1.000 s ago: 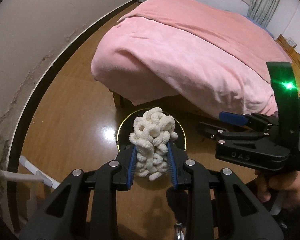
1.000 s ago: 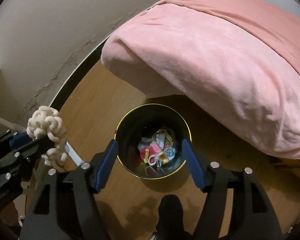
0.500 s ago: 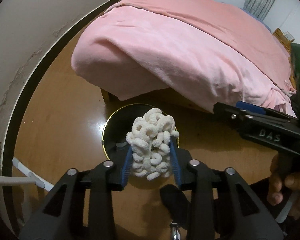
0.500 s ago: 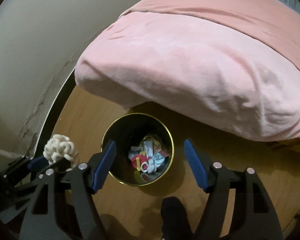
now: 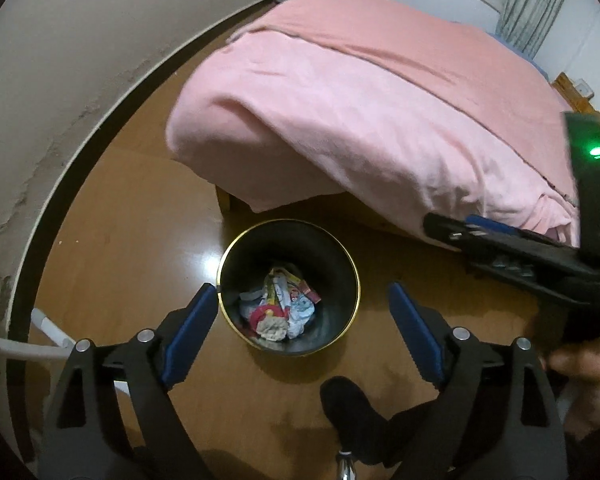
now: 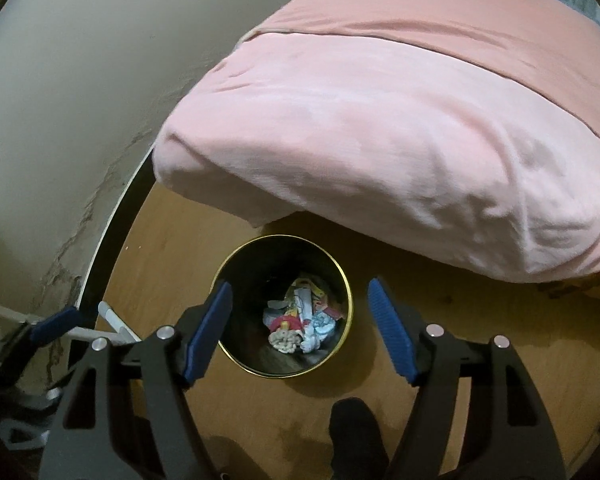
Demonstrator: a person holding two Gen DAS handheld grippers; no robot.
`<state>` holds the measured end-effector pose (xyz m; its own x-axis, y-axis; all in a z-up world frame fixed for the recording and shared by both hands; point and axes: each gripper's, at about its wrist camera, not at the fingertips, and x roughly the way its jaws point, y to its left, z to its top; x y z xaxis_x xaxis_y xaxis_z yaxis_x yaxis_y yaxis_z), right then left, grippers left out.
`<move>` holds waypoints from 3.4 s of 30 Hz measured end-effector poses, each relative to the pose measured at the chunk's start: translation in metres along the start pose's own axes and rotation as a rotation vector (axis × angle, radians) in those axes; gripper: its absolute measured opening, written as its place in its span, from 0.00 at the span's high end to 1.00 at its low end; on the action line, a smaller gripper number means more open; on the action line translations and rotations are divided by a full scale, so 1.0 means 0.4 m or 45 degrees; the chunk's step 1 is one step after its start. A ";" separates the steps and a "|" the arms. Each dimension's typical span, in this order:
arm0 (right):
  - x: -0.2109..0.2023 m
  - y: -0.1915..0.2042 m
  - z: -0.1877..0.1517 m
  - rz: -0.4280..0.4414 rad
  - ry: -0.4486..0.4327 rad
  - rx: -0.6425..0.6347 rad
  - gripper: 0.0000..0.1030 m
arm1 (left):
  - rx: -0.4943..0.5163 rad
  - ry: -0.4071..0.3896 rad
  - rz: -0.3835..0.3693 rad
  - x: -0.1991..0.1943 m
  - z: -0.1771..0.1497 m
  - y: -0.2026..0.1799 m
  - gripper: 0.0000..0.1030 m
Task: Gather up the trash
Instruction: 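Move both open tools back over the desk, then grasp the white-blue wrapper with the right tool while the left tool grasps the white mask, then carry the white-blue wrapper and white mask over the trash bin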
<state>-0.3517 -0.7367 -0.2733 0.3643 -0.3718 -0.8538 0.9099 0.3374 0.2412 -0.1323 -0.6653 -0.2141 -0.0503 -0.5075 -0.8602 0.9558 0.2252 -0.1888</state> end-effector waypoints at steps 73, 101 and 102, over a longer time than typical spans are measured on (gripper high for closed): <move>-0.384 1.634 -0.513 0.846 0.434 -1.088 0.60 | -1.151 -0.297 0.956 -1.079 -0.795 1.434 0.11; -0.377 0.891 -0.126 0.542 0.053 -0.688 0.60 | -0.480 -0.472 0.628 -0.872 -0.358 0.654 0.80; -0.369 0.842 -0.111 0.504 0.035 -0.658 0.60 | -0.436 -0.475 0.585 -0.842 -0.329 0.605 0.80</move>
<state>-0.1080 -0.5297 -0.0865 0.6408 -0.1145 -0.7591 0.4928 0.8196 0.2924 0.0780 -0.3303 -0.0324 0.5007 -0.5362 -0.6796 0.7078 0.7056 -0.0353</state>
